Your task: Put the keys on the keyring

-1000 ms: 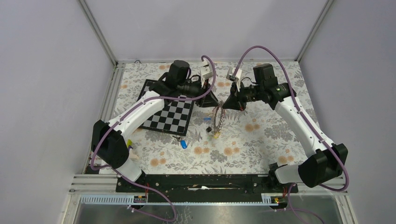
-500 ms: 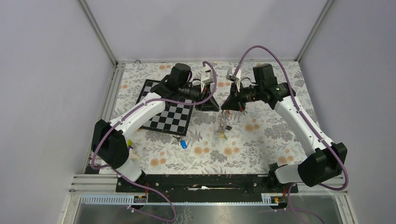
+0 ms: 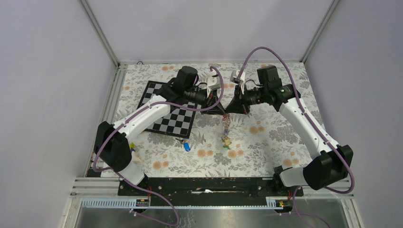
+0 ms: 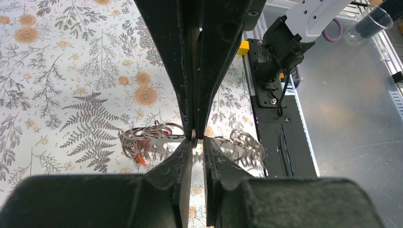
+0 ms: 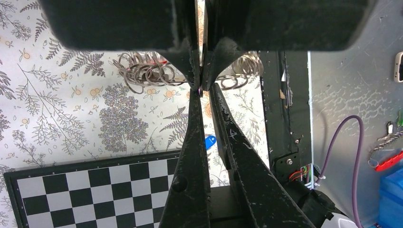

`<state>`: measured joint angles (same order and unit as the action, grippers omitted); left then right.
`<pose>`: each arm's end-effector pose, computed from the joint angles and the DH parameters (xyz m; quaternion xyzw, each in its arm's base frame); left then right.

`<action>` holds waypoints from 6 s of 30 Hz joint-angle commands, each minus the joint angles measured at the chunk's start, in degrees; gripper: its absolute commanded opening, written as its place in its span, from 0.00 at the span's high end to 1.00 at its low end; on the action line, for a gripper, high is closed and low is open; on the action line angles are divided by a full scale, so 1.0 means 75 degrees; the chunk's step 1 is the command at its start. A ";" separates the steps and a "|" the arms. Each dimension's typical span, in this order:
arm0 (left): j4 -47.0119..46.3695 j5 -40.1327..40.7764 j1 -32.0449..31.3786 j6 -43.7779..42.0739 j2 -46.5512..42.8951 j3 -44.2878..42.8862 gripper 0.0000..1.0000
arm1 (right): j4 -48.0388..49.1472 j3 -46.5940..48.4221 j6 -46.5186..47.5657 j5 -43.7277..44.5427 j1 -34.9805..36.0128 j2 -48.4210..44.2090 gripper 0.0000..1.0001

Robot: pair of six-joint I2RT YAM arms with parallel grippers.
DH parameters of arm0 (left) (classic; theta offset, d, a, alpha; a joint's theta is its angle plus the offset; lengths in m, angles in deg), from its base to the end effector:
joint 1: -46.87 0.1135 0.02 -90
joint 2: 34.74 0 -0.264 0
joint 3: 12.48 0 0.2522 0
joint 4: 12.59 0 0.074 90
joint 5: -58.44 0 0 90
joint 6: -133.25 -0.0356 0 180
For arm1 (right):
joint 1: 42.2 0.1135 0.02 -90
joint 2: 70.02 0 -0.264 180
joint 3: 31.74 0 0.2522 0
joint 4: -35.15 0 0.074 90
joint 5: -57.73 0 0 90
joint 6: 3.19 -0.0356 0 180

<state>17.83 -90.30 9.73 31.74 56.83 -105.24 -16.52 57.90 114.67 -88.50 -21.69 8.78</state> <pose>0.2687 -0.2417 0.3375 0.5357 0.5828 -0.5103 0.3360 0.2588 0.1284 0.3586 -0.5074 0.6513 0.4041 0.3937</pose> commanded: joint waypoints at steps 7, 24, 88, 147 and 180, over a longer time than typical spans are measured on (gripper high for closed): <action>-0.0082 -0.0357 -0.0083 -0.0485 -0.0029 -0.0142 1.00 | 0.0276 -0.0039 0.0165 -0.0319 0.0031 -0.0171 1.00; 0.0197 -0.0395 0.0067 -0.0669 -0.0120 -0.0183 1.00 | 0.0261 -0.0333 0.0168 0.0390 -0.0009 -0.0506 0.68; -0.4757 -0.1180 0.0406 0.3558 -0.0328 0.1759 1.00 | 0.0701 -0.0729 -0.0278 -0.0152 -0.0169 -0.0487 0.76; -0.2089 -0.0891 0.0271 -0.0739 0.0043 0.0882 0.65 | -0.0377 -0.0238 0.1058 0.1896 0.0918 -0.0305 1.00; 0.2141 -0.1287 0.0196 -0.6212 -0.0157 0.0299 1.00 | -0.0322 -0.0475 0.0932 0.1625 0.0713 -0.0734 0.72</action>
<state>16.22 -97.93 10.97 9.97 58.20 -98.33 -20.02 53.64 121.97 -73.02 -15.46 6.53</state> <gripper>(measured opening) 0.010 0.234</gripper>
